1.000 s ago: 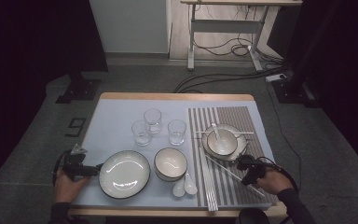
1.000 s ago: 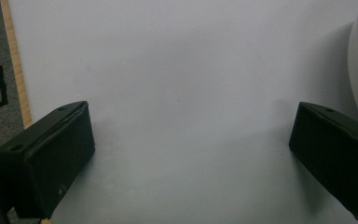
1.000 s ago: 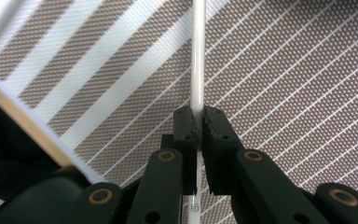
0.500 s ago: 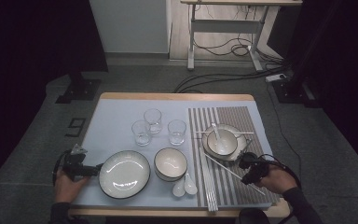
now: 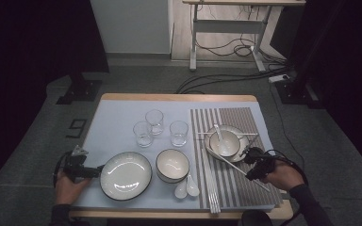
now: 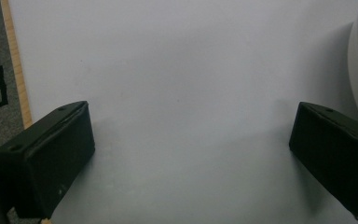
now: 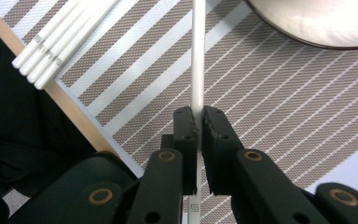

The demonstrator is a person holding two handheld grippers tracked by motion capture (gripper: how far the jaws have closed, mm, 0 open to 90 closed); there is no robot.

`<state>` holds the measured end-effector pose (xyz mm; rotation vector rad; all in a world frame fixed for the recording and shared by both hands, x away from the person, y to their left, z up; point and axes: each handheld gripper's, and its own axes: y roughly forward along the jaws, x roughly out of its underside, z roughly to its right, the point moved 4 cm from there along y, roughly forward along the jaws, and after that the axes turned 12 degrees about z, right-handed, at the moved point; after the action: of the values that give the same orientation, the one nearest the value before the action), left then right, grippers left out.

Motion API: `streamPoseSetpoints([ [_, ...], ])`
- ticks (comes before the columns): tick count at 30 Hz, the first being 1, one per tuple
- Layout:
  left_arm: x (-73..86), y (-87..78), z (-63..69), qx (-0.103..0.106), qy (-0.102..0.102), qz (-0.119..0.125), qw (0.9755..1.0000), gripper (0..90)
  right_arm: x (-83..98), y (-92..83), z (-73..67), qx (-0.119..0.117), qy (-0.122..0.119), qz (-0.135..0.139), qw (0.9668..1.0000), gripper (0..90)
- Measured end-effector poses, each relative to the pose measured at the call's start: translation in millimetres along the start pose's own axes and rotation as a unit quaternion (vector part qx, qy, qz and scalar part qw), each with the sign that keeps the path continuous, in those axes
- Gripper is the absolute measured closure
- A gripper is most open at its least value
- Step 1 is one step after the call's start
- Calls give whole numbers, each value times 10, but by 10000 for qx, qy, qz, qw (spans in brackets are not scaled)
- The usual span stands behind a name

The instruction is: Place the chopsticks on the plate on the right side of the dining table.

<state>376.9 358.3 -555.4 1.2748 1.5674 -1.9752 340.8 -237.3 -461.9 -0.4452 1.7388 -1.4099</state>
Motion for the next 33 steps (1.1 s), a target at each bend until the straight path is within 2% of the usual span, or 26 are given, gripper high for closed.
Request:
streamPoseSetpoints([
  [14, 0, 0, 0, 1, -5, 2, 10000, 0, -77, -73, 270, 306, 223, -12, 9993, 844],
  [24, 0, 1, 0, 2, -5, 1, 10000, 0, -181, -76, 486, 526, 460, -73, 9975, 844],
  [33, 0, 1, -1, 3, -7, 0, 10000, 0, -251, -55, 653, 632, 650, -87, 9958, 844],
])
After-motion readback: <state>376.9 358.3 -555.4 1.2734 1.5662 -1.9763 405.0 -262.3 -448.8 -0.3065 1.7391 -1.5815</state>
